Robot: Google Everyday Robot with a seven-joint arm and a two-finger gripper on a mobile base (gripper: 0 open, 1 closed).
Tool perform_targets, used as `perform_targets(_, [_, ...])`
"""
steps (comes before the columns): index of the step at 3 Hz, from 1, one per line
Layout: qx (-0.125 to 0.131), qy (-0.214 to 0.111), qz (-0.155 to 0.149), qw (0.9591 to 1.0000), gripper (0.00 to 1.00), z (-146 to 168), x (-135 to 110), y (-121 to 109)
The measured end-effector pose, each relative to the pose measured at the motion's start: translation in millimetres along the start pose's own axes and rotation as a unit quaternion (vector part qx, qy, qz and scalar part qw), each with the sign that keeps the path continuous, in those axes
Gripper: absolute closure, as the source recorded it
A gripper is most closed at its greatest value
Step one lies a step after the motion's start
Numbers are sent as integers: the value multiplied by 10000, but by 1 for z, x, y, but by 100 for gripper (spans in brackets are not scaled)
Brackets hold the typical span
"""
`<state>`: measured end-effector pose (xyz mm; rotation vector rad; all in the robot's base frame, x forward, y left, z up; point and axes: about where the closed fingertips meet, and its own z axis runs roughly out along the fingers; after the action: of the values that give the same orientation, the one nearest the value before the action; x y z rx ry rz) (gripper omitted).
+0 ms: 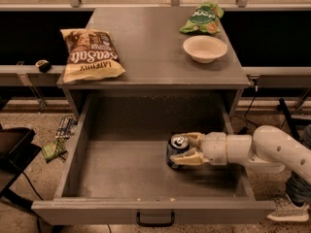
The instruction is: Pick pepsi can from top drawer and place on counter
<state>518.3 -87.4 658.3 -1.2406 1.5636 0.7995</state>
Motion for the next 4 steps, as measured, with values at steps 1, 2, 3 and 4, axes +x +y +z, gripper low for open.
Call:
perform_targets(1, [-15,14,-7,10000,100,1,-2,0])
perform_targets(2, [-54,454,-60,9989,100,-9,-65,-10])
perform_targets(3, [-62,917,-162,9956,100,-14,-142,-28])
perform_targets(4, [54,1080,-122,9941,100,-15,-218,-54])
